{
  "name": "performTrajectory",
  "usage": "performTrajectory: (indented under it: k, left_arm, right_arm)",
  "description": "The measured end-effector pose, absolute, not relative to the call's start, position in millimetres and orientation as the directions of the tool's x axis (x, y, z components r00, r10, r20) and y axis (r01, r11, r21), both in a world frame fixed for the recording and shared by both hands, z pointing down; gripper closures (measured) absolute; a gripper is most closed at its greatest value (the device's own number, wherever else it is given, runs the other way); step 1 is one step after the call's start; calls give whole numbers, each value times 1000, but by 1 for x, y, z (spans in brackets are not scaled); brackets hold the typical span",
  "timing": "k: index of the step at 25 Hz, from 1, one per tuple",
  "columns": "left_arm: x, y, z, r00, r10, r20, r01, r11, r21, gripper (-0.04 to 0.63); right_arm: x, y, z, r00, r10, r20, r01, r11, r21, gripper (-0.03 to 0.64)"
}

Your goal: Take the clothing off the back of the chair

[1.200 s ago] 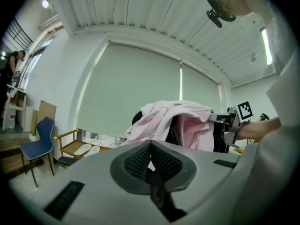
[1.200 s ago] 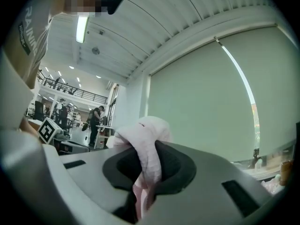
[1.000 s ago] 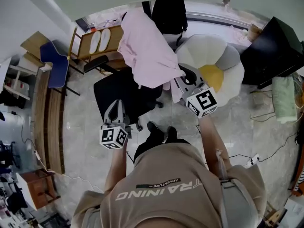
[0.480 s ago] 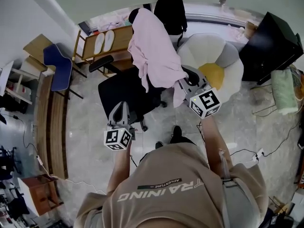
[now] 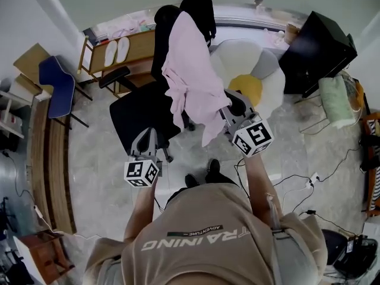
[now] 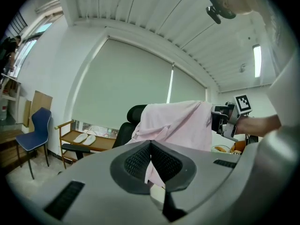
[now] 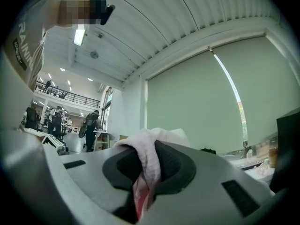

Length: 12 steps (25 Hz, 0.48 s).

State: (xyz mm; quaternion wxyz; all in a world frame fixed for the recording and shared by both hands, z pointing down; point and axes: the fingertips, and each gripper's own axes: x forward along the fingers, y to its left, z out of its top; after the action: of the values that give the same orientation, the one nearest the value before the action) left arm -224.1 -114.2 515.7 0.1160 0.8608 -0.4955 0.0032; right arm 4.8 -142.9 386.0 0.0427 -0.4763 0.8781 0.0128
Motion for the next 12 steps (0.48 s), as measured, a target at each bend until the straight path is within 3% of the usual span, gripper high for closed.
performTrajectory:
  k: [12]
  left_arm:
    - [-193,-82,498,527,-846,87,-845,-510,159,581]
  right_arm:
    - [2,-81,370,-636,-765,-102,-770,637,17,551]
